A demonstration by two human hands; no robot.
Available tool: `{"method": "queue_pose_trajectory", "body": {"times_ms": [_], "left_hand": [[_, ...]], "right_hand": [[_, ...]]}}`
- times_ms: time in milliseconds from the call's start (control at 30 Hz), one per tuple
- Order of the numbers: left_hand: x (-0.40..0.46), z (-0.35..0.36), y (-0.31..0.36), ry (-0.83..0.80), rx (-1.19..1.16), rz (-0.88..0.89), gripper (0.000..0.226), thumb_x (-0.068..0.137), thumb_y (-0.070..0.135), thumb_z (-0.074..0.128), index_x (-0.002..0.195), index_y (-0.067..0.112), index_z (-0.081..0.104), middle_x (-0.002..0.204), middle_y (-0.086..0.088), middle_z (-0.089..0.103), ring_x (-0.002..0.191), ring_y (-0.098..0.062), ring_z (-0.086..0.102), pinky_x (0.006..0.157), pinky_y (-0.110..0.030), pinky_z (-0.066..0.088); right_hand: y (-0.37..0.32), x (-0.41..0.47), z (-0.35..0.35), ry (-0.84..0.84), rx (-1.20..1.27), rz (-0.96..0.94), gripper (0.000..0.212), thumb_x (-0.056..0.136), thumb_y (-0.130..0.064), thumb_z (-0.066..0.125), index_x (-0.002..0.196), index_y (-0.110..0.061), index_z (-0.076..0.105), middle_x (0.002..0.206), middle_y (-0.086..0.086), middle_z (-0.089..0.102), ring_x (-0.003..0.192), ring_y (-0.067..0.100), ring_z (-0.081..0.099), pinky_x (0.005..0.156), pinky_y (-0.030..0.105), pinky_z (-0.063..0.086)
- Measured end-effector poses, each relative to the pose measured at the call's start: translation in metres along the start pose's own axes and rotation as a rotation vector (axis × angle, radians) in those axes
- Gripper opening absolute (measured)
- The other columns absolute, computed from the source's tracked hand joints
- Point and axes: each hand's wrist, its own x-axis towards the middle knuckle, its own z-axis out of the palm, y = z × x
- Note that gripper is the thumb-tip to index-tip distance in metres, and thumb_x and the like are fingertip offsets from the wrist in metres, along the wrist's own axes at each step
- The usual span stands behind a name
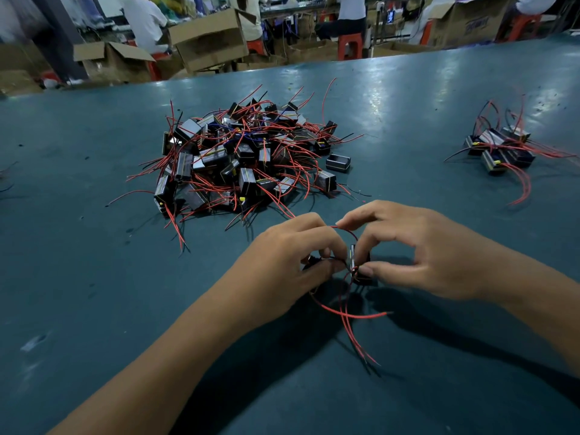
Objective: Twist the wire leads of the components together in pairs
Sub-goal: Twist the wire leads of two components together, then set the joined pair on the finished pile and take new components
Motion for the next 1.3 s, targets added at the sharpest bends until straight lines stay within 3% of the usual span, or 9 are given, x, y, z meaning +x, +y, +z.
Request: {"method": "queue_pose_trajectory", "body": {"times_ms": [133, 433, 567, 700, 833, 967, 1100, 1233, 1300], "left_hand": [[0.000, -0.003, 0.000, -0.007, 0.024, 0.007, 0.003, 0.089, 0.019, 0.069, 0.091, 0.021, 0.070, 0.091, 0.009, 0.057, 0.078, 0.003, 0.049, 0.071, -0.019, 0.042], [0.000, -0.012, -0.006, 0.035, 0.025, -0.047, 0.010, 0.090, 0.019, 0.073, 0.089, 0.022, 0.064, 0.081, 0.012, 0.057, 0.072, -0.013, 0.053, 0.064, -0.019, 0.041], [-0.004, -0.020, -0.018, -0.006, 0.029, -0.294, 0.029, 0.086, 0.045, 0.071, 0.076, 0.023, 0.055, 0.065, 0.009, 0.054, 0.058, -0.006, 0.047, 0.054, -0.019, 0.037], [-0.007, -0.018, -0.022, -0.292, 0.124, -0.438, 0.041, 0.083, 0.063, 0.066, 0.076, 0.023, 0.062, 0.066, 0.008, 0.062, 0.058, -0.002, 0.052, 0.054, -0.022, 0.040], [-0.003, -0.002, -0.013, -0.310, -0.018, -0.468, 0.035, 0.089, 0.053, 0.067, 0.077, 0.021, 0.065, 0.059, 0.007, 0.069, 0.044, 0.003, 0.054, 0.047, -0.017, 0.041], [-0.002, 0.010, -0.008, -0.229, -0.016, -0.502, 0.038, 0.092, 0.050, 0.064, 0.071, 0.019, 0.063, 0.054, 0.008, 0.067, 0.036, 0.003, 0.050, 0.043, -0.018, 0.036], [-0.003, 0.018, -0.004, -0.181, -0.008, -0.506, 0.039, 0.095, 0.047, 0.061, 0.068, 0.018, 0.060, 0.053, 0.007, 0.067, 0.036, 0.002, 0.050, 0.044, -0.021, 0.036], [-0.003, 0.017, -0.003, -0.275, -0.314, -0.538, 0.024, 0.099, 0.024, 0.055, 0.080, 0.013, 0.064, 0.066, 0.000, 0.072, 0.041, -0.013, 0.054, 0.046, -0.022, 0.038], [-0.002, 0.015, -0.003, -0.334, -0.418, -0.541, 0.021, 0.099, 0.014, 0.049, 0.086, 0.010, 0.065, 0.067, -0.001, 0.072, 0.041, -0.014, 0.053, 0.045, -0.021, 0.036]], "right_hand": [[-0.001, 0.001, 0.001, -0.026, -0.053, -0.046, 0.015, 0.088, -0.043, 0.065, 0.094, -0.029, 0.068, 0.135, -0.014, 0.051, 0.128, 0.001, 0.045, 0.106, 0.013, 0.029], [0.000, 0.002, -0.004, 0.124, -0.077, 0.036, 0.019, 0.090, -0.045, 0.058, 0.097, -0.029, 0.066, 0.122, -0.014, 0.059, 0.118, 0.002, 0.052, 0.099, 0.016, 0.036], [0.000, 0.001, -0.002, 0.311, -0.059, 0.234, 0.012, 0.088, -0.036, 0.064, 0.095, -0.030, 0.057, 0.083, -0.014, 0.064, 0.079, 0.001, 0.059, 0.069, 0.014, 0.043], [0.000, 0.001, 0.007, 0.119, -0.195, 0.446, 0.023, 0.088, -0.053, 0.051, 0.092, -0.030, 0.052, 0.065, -0.009, 0.065, 0.062, 0.004, 0.057, 0.064, 0.032, 0.048], [-0.006, 0.003, 0.021, 0.056, -0.111, 0.422, 0.009, 0.094, -0.037, 0.057, 0.089, -0.030, 0.056, 0.063, -0.011, 0.064, 0.061, 0.005, 0.058, 0.057, 0.023, 0.045], [-0.008, 0.003, 0.021, -0.026, -0.059, 0.402, 0.008, 0.093, -0.027, 0.056, 0.095, -0.034, 0.058, 0.072, -0.009, 0.066, 0.063, 0.011, 0.058, 0.062, 0.035, 0.049], [-0.011, 0.001, 0.017, -0.101, 0.039, 0.430, 0.022, 0.083, -0.050, 0.055, 0.101, -0.038, 0.059, 0.080, -0.013, 0.066, 0.073, 0.007, 0.060, 0.073, 0.038, 0.053], [-0.018, 0.005, 0.017, -0.091, -0.193, 0.435, 0.070, 0.064, -0.087, 0.040, 0.107, -0.035, 0.056, 0.095, -0.015, 0.060, 0.091, 0.007, 0.057, 0.083, 0.037, 0.050], [-0.021, 0.006, 0.019, -0.099, -0.324, 0.465, 0.076, 0.061, -0.092, 0.033, 0.110, -0.036, 0.051, 0.103, -0.014, 0.055, 0.099, 0.012, 0.056, 0.086, 0.039, 0.049]]}}
